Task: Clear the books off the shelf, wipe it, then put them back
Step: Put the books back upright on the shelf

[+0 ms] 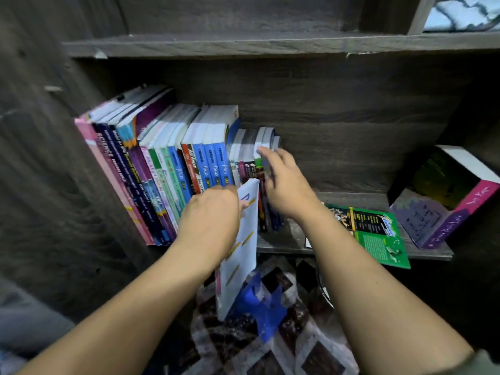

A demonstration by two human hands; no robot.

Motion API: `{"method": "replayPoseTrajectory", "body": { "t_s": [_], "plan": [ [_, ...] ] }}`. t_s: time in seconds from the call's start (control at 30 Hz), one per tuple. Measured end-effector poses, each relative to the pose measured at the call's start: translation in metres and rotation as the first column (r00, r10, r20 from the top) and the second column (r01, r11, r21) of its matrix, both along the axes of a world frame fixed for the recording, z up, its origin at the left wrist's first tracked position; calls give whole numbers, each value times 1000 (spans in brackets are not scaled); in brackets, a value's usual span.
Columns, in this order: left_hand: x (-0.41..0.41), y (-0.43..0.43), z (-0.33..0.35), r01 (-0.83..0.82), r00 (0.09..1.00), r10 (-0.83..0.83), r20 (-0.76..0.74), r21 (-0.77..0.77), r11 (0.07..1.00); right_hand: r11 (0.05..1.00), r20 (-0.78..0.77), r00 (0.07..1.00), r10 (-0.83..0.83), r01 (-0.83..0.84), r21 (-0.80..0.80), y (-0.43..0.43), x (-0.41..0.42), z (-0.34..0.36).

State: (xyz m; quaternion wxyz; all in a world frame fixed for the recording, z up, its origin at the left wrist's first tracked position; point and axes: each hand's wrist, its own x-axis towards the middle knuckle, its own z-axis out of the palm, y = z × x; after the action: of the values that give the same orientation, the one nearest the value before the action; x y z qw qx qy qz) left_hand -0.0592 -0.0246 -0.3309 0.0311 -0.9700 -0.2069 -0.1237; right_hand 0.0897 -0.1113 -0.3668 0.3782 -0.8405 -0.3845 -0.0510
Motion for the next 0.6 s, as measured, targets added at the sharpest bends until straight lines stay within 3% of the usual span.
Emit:
{"method": "replayPoseTrajectory", "body": {
  "t_s": [0.13, 0.2, 0.4, 0.6],
  "plan": [
    [-16, 12, -1, -38, 999, 36, 20, 97, 995, 982, 198, 979, -47, 81, -168, 29, -15, 1],
    [-21, 17, -2, -64, 998, 63, 21, 93, 994, 978, 187, 981, -57, 93, -187, 36, -18, -1],
    [-22, 18, -5, -137, 990, 137, 16, -7, 991, 993, 87, 990, -115, 112, 35, 36, -15, -3],
    [-20, 6, 0, -157, 987, 158, 19, -57, 986, 947, 54, 955, -291, 280, 159, 27, -2, -7]
  ]
}}
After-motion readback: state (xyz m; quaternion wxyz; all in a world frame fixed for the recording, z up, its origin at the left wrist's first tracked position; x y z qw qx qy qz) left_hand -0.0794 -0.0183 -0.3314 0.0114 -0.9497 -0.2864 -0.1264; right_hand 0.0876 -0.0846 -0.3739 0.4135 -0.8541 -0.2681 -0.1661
